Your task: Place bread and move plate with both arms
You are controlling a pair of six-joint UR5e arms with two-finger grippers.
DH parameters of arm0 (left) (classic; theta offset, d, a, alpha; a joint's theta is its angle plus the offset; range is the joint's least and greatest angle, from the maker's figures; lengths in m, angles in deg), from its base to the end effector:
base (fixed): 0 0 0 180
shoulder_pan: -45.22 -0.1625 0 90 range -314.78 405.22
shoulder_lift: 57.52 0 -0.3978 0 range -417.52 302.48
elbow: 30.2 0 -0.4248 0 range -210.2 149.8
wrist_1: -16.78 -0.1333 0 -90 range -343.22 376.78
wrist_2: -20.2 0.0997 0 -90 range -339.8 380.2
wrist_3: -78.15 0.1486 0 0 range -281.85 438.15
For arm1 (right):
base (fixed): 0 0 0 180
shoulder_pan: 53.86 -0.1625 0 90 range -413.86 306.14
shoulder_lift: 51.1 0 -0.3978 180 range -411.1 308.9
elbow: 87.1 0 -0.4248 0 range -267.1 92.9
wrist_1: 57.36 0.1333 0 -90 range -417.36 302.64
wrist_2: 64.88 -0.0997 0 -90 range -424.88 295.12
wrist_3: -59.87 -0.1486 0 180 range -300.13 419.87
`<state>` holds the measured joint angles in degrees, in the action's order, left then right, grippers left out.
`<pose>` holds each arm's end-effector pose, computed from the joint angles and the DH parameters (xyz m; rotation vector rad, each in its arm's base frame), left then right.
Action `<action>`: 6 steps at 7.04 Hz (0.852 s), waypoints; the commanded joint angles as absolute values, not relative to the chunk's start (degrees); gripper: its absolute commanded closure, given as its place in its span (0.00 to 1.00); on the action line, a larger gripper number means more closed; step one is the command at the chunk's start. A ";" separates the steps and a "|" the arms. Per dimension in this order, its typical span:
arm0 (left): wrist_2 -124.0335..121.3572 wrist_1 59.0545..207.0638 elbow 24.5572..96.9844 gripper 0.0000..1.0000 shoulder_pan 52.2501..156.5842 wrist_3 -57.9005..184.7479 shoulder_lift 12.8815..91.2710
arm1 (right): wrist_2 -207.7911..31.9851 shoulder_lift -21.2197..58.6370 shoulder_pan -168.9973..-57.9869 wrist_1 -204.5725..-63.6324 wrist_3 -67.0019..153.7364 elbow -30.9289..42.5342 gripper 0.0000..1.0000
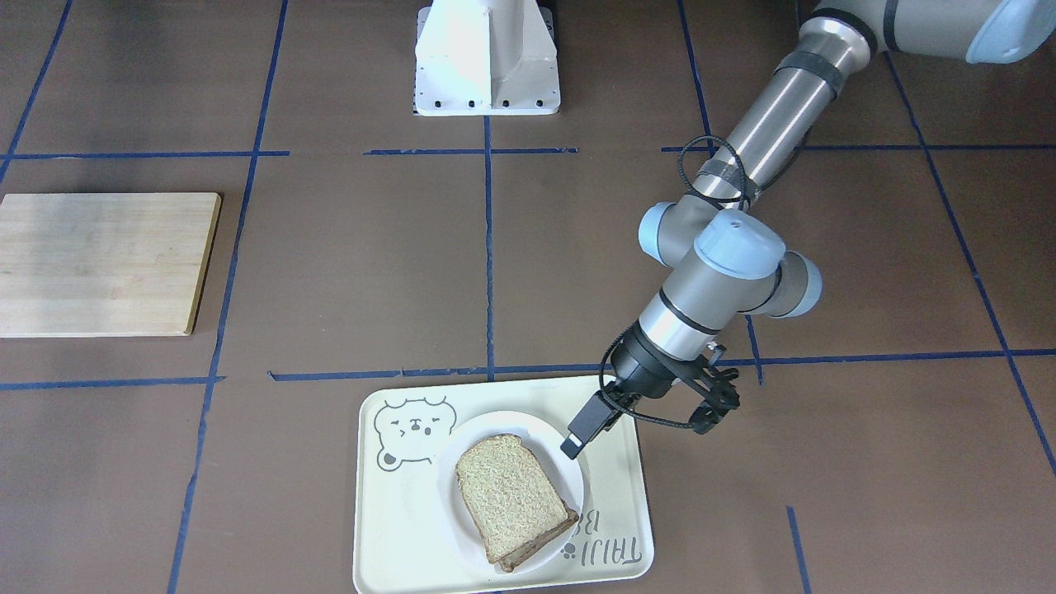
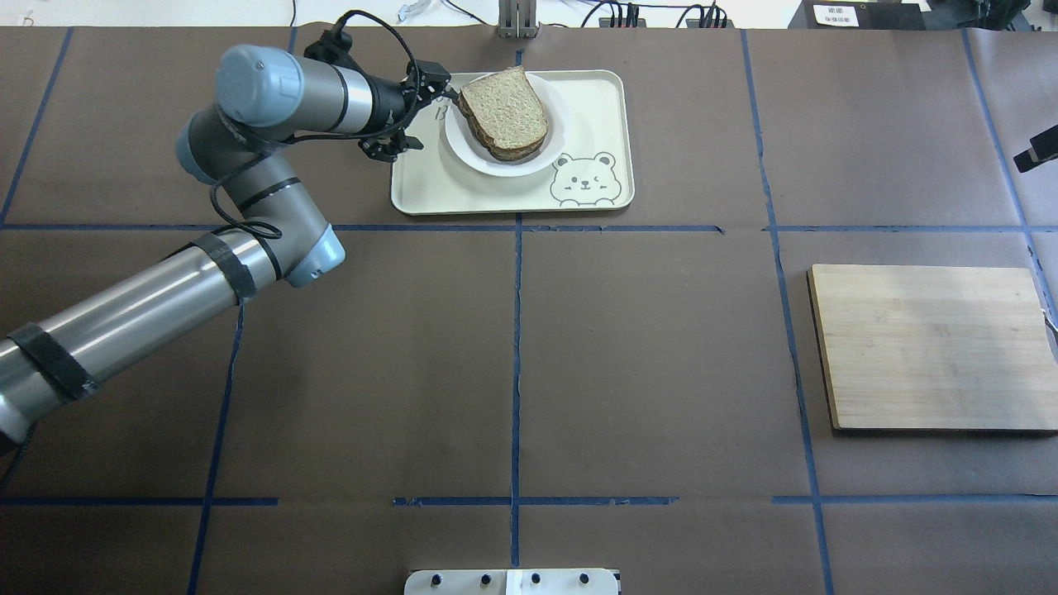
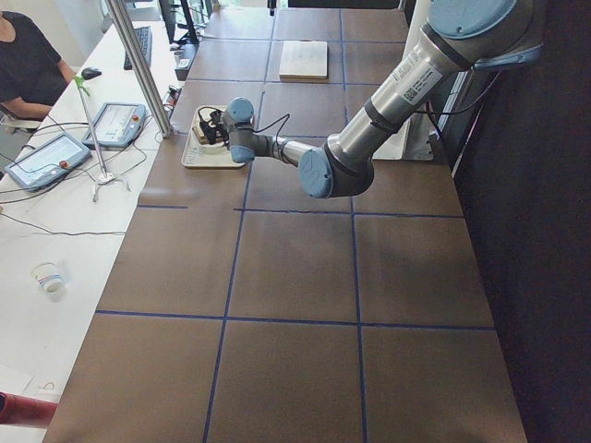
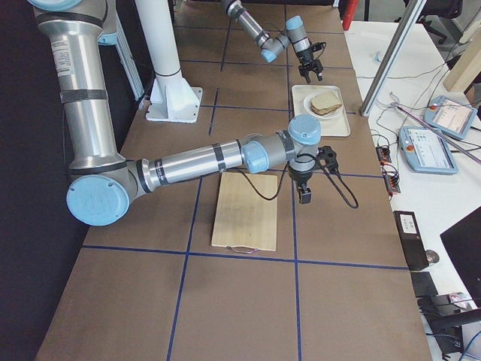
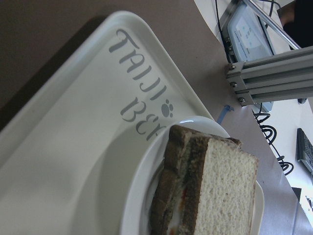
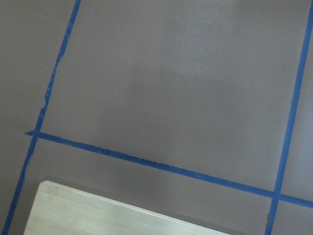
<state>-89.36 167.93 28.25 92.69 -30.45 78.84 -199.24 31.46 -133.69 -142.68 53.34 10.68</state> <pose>0.5188 -0.6892 0.2657 0.0478 1.3782 -0.7457 -0.0755 -0.5872 0.5114 0.2151 -0.8067 -0.1942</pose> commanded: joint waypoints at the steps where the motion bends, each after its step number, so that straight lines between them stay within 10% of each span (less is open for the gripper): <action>1: -94.06 148.62 45.13 0.00 95.31 -15.71 71.28 | -199.00 31.87 -136.72 -147.86 61.68 10.37 0.00; 6: -104.46 123.84 65.16 0.00 105.65 25.26 51.68 | -199.27 43.20 -142.63 -147.79 65.94 9.66 0.00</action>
<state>-98.65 126.89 63.99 101.48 16.18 55.90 -199.41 41.08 -142.31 -147.75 66.29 9.77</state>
